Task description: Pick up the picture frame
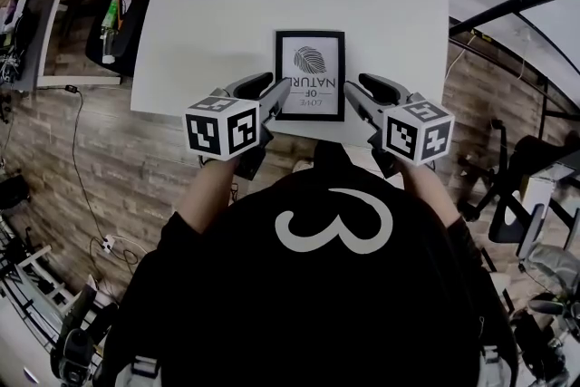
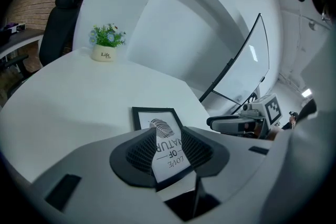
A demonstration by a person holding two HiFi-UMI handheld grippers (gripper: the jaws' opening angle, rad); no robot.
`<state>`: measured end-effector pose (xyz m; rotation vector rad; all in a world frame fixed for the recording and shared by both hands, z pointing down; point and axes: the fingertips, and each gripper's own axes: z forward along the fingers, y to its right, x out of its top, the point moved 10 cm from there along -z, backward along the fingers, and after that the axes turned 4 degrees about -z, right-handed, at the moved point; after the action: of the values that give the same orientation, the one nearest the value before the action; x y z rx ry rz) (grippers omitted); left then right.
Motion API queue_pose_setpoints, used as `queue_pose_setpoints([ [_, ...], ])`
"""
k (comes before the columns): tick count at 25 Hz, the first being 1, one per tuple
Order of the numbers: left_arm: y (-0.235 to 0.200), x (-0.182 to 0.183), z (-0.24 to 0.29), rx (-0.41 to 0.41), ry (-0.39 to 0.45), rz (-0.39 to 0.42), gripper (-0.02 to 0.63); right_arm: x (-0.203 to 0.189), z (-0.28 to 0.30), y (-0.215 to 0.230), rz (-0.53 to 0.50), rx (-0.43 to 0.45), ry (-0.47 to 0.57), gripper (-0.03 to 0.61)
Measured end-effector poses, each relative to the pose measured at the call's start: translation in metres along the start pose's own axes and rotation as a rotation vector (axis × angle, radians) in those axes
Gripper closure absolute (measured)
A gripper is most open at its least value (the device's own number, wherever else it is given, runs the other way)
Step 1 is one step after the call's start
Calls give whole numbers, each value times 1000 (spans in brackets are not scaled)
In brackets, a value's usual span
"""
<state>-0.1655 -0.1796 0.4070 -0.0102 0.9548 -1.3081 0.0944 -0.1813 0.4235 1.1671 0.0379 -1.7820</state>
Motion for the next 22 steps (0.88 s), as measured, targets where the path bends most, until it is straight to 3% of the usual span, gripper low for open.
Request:
queue_pose_setpoints([
  [7, -13, -3, 11, 26, -34, -12, 476, -9, 20, 6, 1, -53, -63, 428],
  [22, -34, -15, 44, 45, -131, -2, 476, -24, 52, 16, 38, -82, -147, 428],
])
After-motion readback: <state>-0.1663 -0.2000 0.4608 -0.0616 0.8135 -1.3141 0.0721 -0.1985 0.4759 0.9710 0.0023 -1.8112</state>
